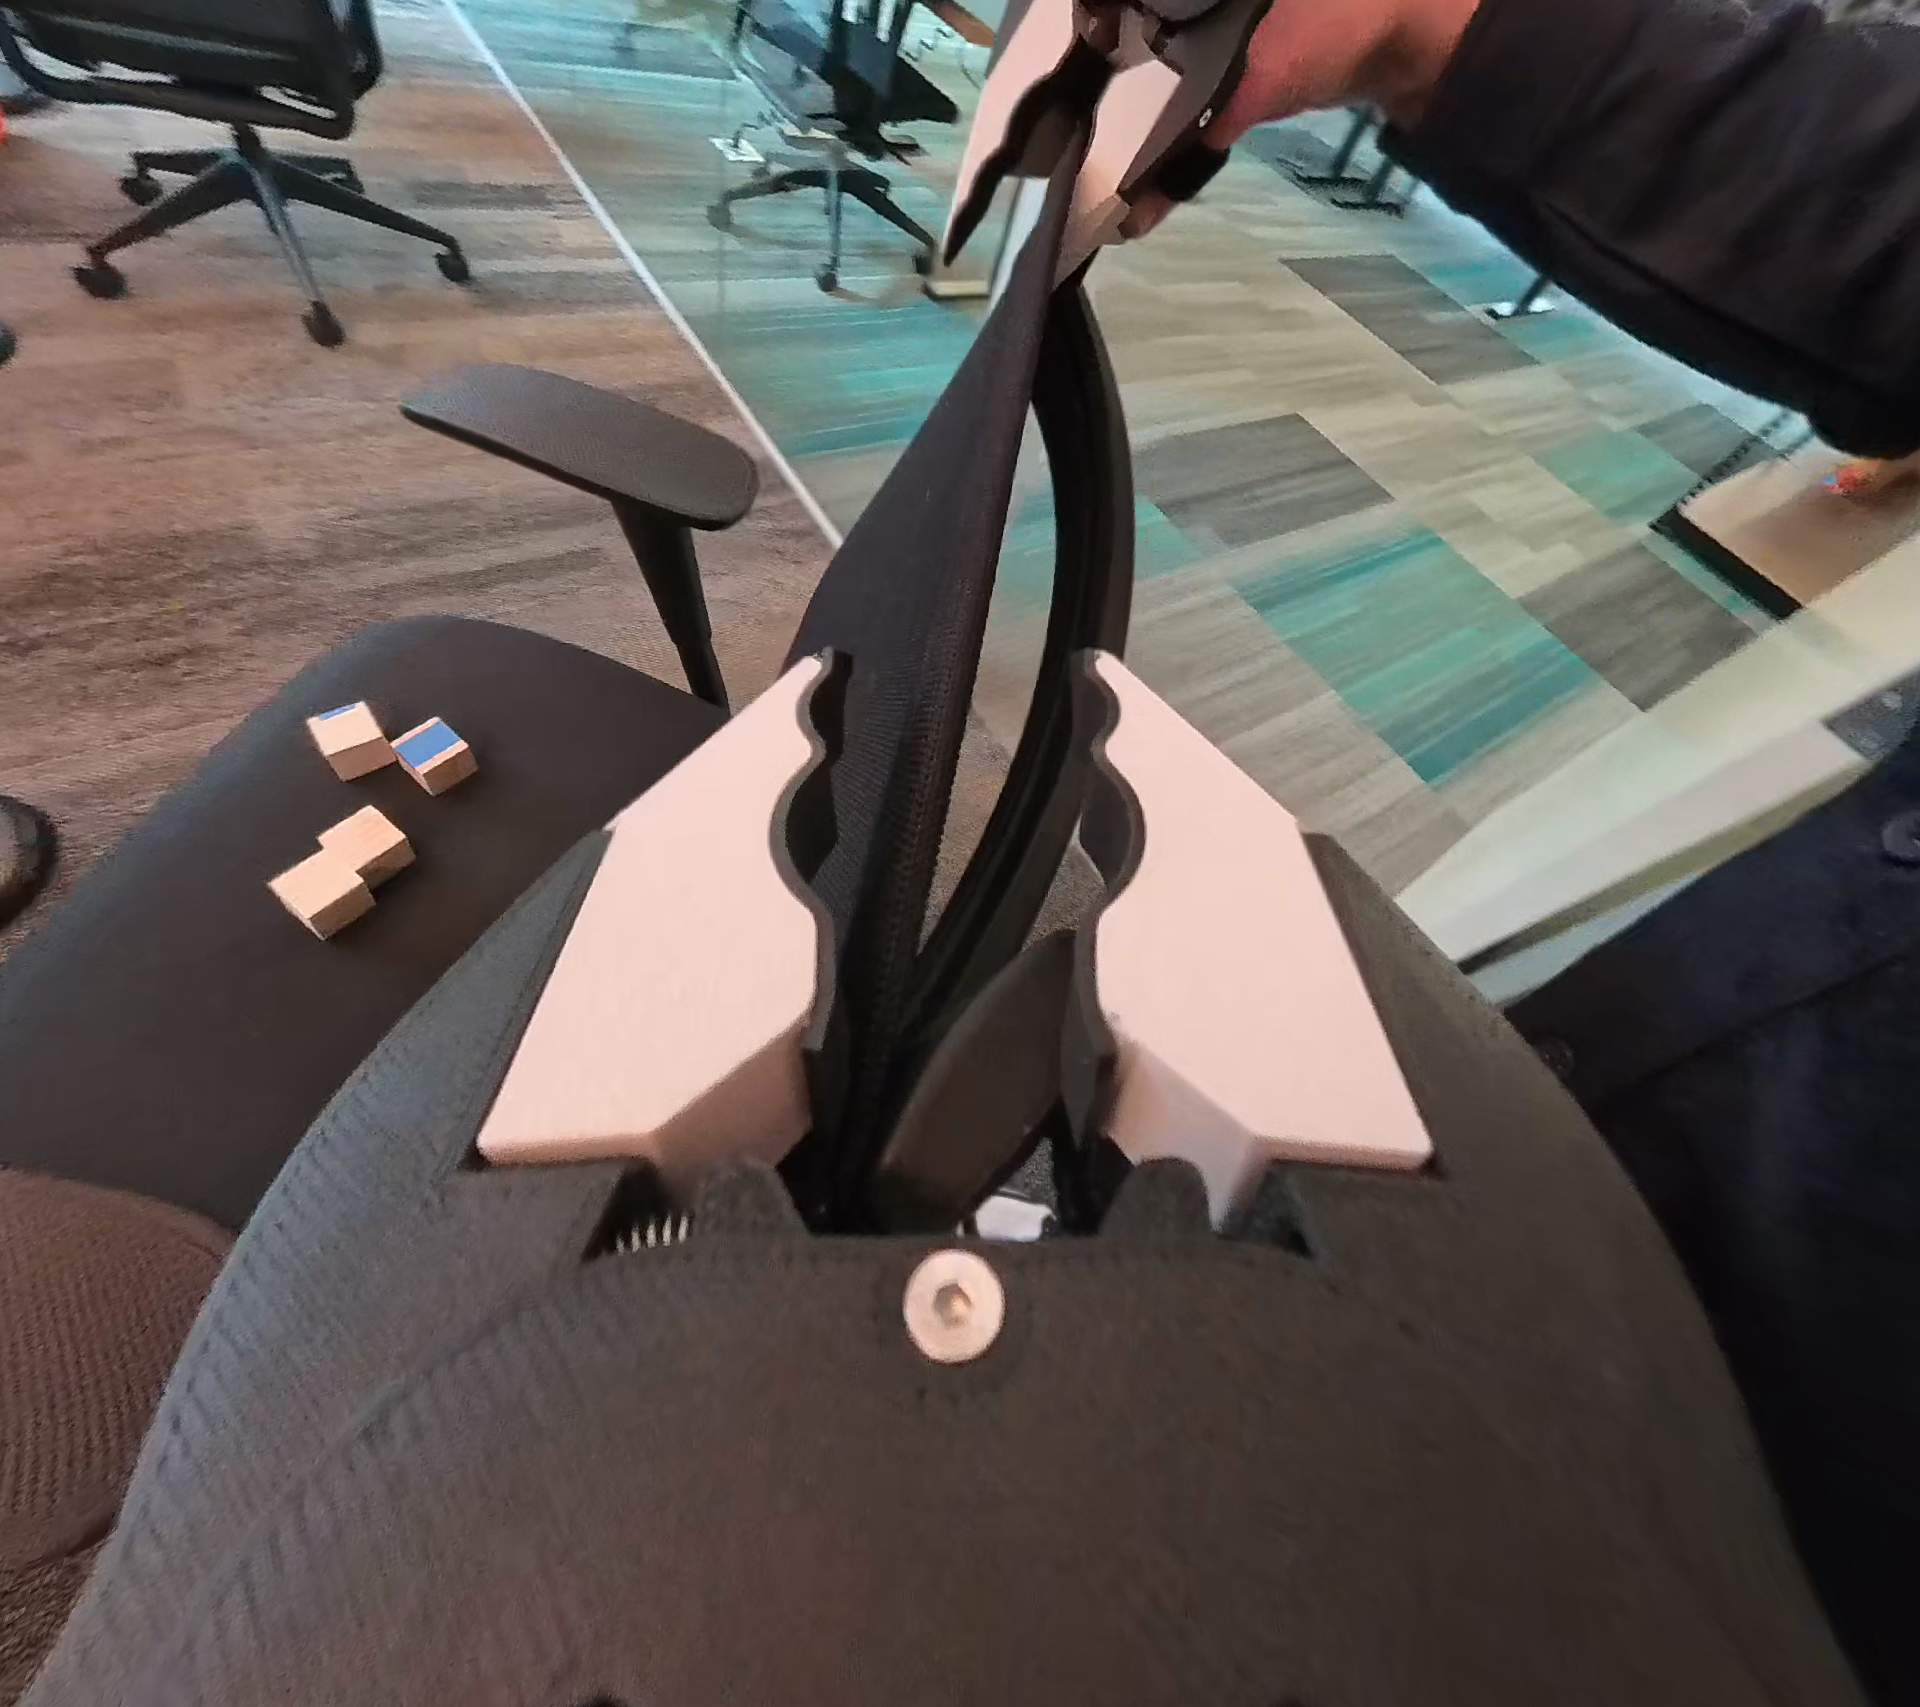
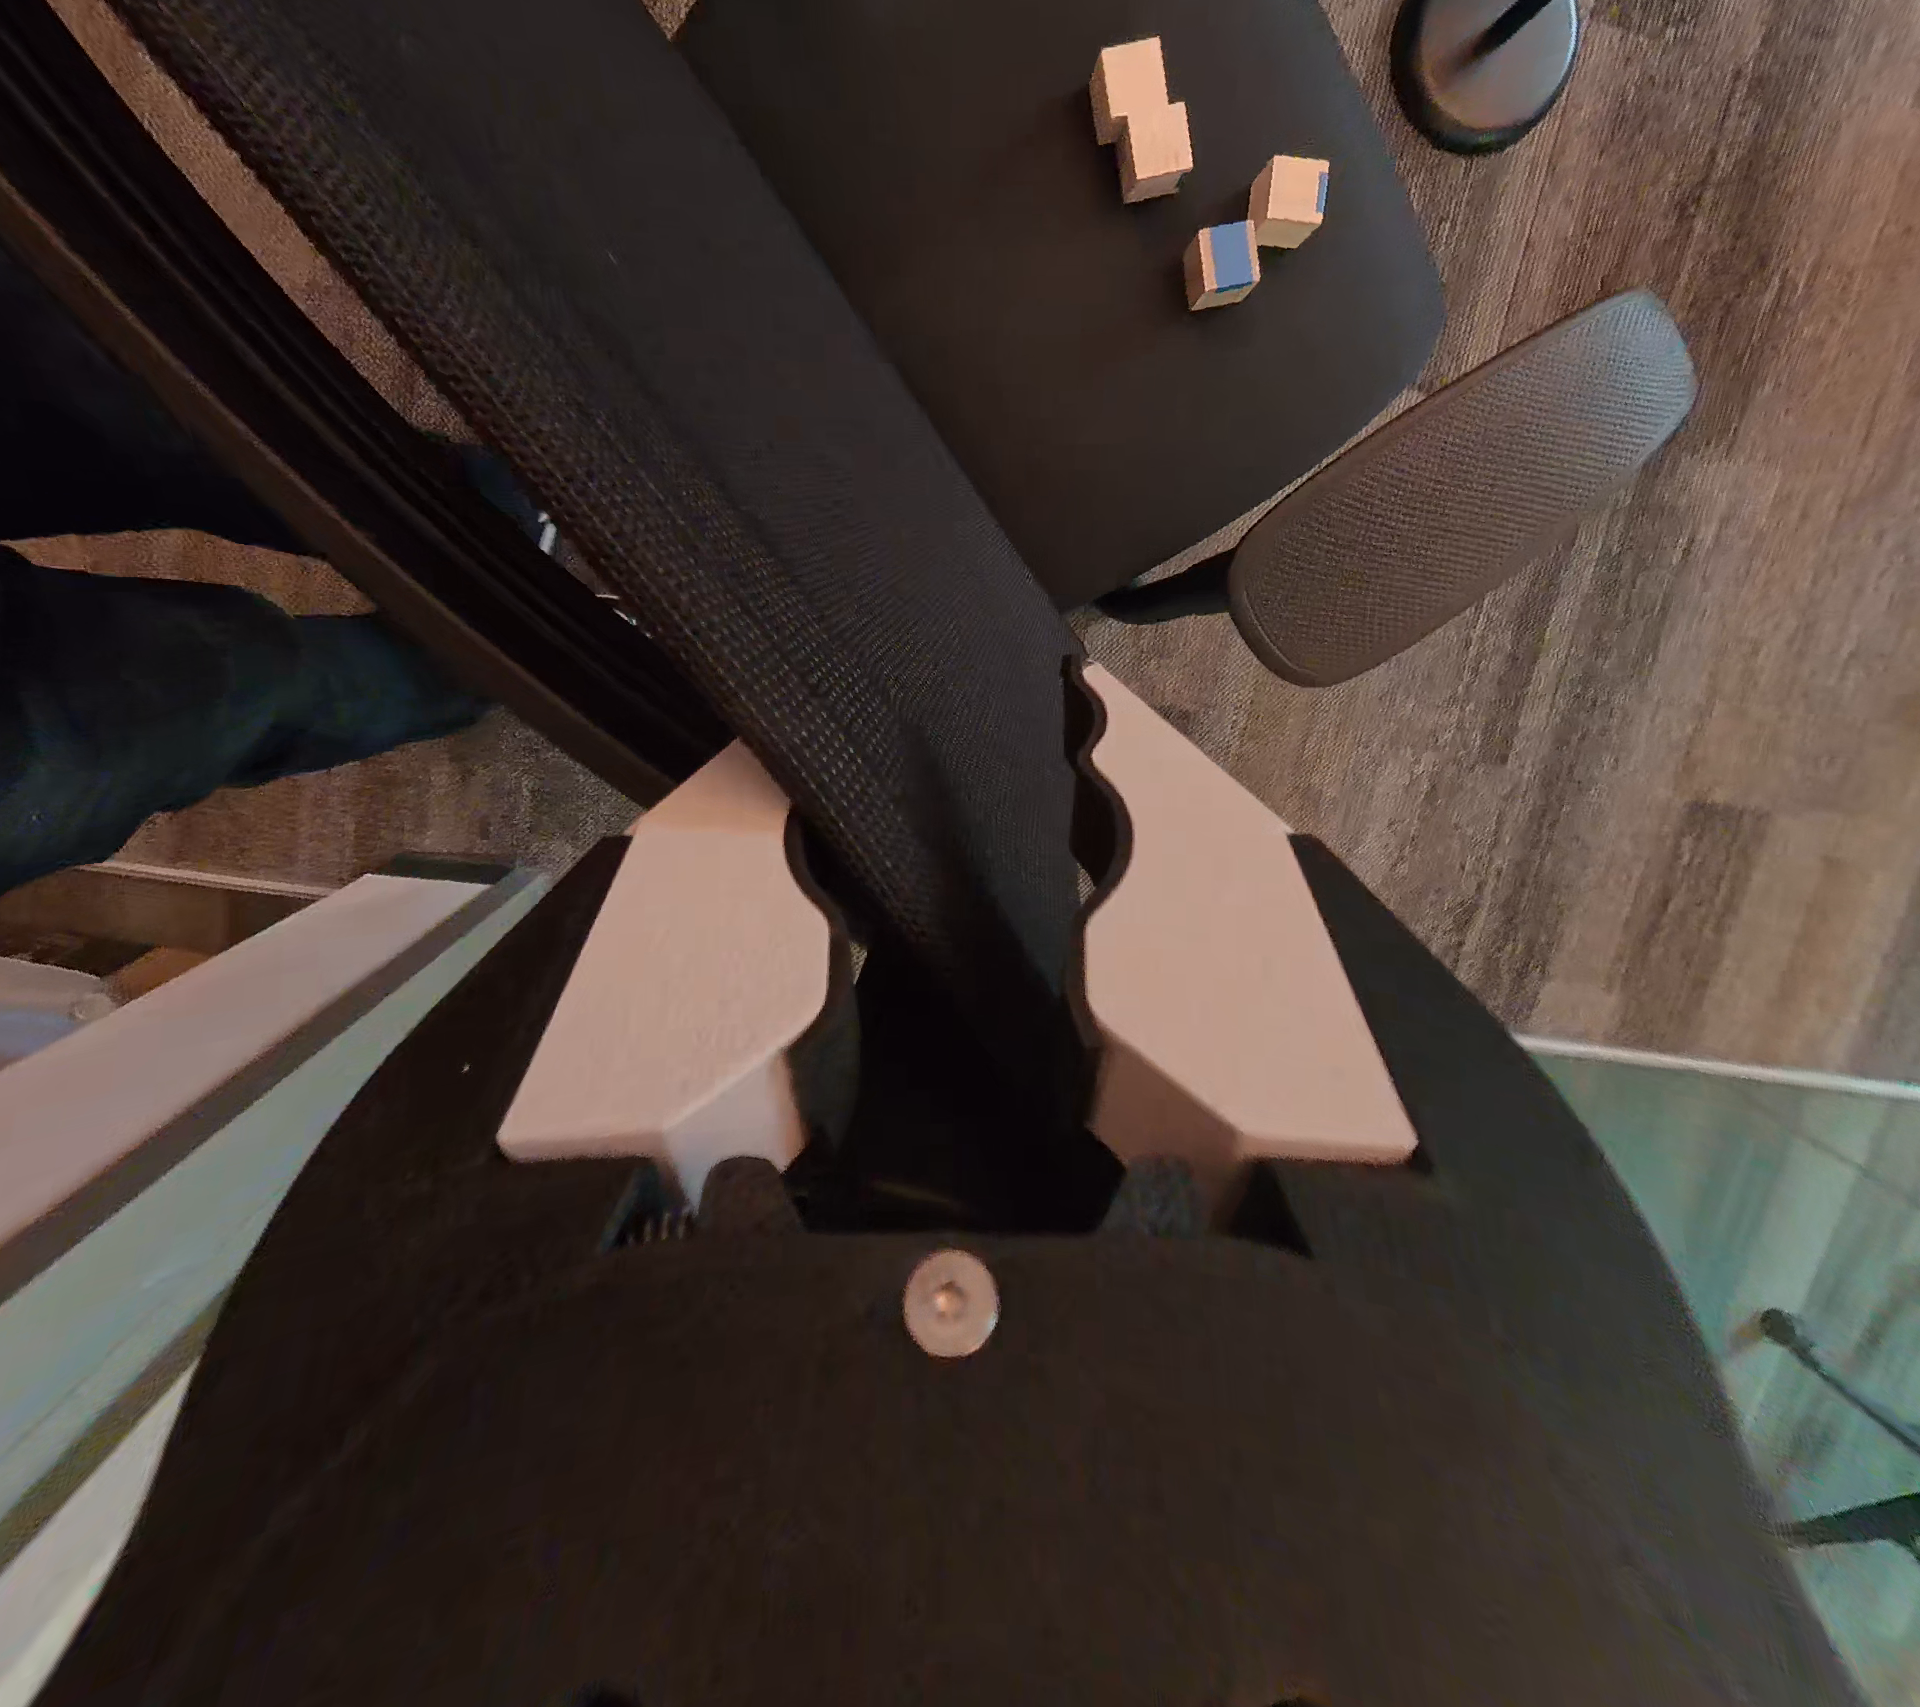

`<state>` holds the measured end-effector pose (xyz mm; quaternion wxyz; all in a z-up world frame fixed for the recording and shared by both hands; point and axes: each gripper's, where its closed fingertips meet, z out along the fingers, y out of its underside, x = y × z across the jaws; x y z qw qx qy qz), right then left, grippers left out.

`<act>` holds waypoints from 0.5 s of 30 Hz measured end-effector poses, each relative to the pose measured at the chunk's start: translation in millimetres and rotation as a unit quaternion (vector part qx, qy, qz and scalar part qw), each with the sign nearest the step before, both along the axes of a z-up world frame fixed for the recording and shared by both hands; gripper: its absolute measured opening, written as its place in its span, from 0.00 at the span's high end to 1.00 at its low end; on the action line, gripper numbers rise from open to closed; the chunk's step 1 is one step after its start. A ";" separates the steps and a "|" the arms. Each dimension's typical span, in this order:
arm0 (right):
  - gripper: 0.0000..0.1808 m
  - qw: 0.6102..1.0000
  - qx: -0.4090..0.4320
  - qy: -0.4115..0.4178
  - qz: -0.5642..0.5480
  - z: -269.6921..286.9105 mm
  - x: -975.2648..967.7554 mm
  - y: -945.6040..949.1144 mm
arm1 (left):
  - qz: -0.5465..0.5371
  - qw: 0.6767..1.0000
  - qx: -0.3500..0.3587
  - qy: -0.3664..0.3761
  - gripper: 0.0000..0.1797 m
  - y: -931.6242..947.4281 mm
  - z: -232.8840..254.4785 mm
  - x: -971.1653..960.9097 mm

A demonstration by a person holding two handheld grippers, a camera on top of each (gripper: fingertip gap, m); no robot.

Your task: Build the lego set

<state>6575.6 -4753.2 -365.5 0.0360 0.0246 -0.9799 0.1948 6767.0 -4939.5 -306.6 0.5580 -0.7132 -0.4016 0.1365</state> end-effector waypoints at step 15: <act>0.78 0.996 0.049 0.010 0.073 -8.8 -133.2 -124.9 | 0.093 0.995 0.005 0.027 0.77 -85.3 3.7 -90.0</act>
